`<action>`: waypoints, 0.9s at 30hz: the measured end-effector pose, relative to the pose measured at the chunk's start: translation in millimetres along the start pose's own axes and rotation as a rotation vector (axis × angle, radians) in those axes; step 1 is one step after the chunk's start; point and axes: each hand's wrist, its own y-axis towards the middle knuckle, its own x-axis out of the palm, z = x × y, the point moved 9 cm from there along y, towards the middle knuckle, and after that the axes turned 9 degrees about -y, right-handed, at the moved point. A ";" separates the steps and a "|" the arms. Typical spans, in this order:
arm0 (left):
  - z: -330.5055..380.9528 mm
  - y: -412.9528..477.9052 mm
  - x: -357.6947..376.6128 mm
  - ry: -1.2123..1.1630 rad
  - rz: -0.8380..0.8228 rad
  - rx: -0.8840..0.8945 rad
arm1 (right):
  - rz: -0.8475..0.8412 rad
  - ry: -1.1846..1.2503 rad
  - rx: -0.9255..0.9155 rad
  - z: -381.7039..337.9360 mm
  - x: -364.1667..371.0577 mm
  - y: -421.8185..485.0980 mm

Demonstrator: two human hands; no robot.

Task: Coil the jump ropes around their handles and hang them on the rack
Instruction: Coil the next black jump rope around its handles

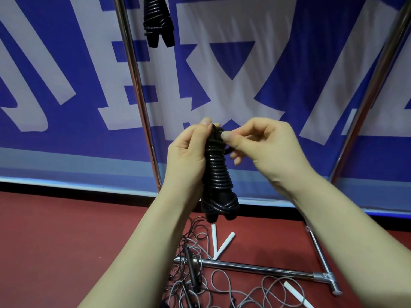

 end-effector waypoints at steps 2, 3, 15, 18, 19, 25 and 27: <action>3.0 1.3 -4.8 -0.026 0.030 0.010 | 0.054 0.042 -0.015 3.9 5.0 -3.3; 4.9 2.7 -8.7 -0.024 0.045 0.020 | 0.056 0.000 -0.052 3.4 9.4 -6.1; 7.2 9.5 -18.4 -0.048 0.036 -0.029 | -0.226 0.096 0.070 34.2 27.4 -7.0; 3.0 10.1 -16.4 -0.033 -0.024 -0.059 | -0.227 0.175 0.119 34.2 25.3 -7.1; 2.3 9.7 -16.4 -0.019 -0.033 -0.067 | -0.226 0.171 0.136 34.9 24.0 -7.0; -0.2 7.4 -24.0 0.146 0.042 -0.099 | -0.346 0.080 0.202 35.4 32.2 -11.2; -1.7 4.0 -16.9 0.143 0.020 -0.113 | -0.253 0.059 0.217 37.6 29.7 -10.0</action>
